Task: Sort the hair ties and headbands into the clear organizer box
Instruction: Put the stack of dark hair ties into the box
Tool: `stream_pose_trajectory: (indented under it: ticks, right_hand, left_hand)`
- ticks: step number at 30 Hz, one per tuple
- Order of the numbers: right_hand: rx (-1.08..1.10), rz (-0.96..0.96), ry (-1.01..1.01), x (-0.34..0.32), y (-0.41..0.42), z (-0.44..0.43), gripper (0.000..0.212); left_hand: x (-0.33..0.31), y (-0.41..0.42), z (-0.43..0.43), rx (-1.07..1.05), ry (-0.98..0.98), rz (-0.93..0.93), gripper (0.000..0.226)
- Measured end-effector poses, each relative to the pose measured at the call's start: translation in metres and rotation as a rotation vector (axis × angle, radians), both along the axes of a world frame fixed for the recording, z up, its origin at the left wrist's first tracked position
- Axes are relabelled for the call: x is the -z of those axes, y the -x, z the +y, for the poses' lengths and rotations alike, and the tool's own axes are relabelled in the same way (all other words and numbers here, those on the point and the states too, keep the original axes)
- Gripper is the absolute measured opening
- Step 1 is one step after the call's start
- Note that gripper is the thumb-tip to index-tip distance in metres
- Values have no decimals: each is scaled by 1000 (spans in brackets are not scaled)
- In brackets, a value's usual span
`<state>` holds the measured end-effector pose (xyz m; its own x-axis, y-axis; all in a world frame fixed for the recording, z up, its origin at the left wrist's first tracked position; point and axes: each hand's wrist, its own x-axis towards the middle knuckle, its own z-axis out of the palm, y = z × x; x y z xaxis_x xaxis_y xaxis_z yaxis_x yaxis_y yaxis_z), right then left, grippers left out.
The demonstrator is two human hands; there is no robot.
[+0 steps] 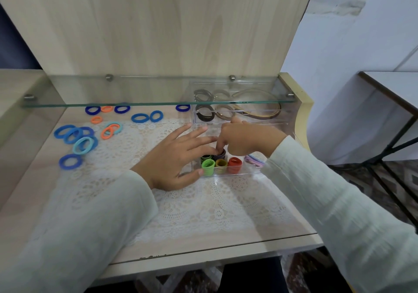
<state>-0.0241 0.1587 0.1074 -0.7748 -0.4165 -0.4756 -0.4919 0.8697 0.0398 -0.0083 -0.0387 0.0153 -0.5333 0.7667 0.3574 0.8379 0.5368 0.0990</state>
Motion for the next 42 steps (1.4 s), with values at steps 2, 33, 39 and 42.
stream_pose_trajectory:
  ticks: [2,33,39,42]
  right_hand:
    - [6,-14,4,-1,-1,0,46]
    - [272,187,817,21,3,33,46]
    - [368,337,862,67,4,43,37]
    - [323,347,794,72,-1,42,34]
  left_hand:
    - [0,-1,-1,9,-17,5,49]
    - [-2,-7,13,-58,-210,-119,41]
    - [-4,-7,24,-200,-353,-223,40]
    - [-6,-6,31,-242,-237,-178,41]
